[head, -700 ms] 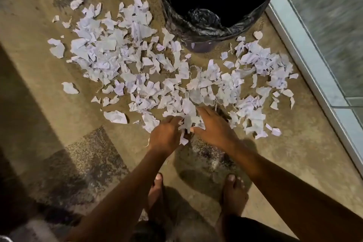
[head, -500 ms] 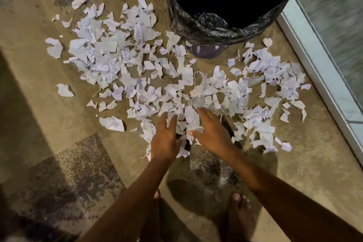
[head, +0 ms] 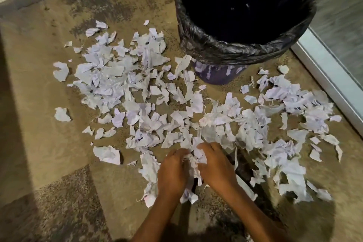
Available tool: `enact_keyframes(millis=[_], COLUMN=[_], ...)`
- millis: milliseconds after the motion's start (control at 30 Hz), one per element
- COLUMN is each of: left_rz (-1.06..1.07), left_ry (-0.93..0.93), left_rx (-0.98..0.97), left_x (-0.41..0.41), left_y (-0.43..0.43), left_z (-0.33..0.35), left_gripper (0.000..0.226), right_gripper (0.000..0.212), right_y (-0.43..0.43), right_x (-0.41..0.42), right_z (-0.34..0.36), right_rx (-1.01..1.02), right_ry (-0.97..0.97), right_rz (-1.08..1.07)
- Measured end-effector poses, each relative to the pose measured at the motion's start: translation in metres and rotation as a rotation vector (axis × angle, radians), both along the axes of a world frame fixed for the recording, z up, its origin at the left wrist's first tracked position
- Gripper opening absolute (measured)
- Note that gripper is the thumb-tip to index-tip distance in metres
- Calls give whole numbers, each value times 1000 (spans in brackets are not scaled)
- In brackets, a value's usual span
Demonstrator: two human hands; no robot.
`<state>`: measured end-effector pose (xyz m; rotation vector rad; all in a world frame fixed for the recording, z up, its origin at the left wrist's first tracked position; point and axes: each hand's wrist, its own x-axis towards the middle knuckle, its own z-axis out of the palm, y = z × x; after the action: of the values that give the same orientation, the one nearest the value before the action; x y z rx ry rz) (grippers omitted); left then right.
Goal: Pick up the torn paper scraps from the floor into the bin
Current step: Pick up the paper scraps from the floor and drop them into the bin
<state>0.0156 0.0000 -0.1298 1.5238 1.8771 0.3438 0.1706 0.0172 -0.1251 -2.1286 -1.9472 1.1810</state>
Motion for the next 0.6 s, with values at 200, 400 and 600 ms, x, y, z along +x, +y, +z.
enact_keyframes(millis=[200, 400, 600], left_rz=[-17, 78, 232], left_ry=[-119, -289, -356], left_rx=[19, -16, 12], left_x=[-1, 1, 1], left_y=[18, 20, 38], left_z=[-19, -19, 3], left_gripper=[32, 30, 20], right_gripper=[40, 28, 24], right_y=[9, 19, 37], right_x=[1, -1, -3], right_z=[-21, -18, 5], right_rx=[16, -38, 39], right_ry=[101, 244, 323], right_rz=[-33, -147, -242])
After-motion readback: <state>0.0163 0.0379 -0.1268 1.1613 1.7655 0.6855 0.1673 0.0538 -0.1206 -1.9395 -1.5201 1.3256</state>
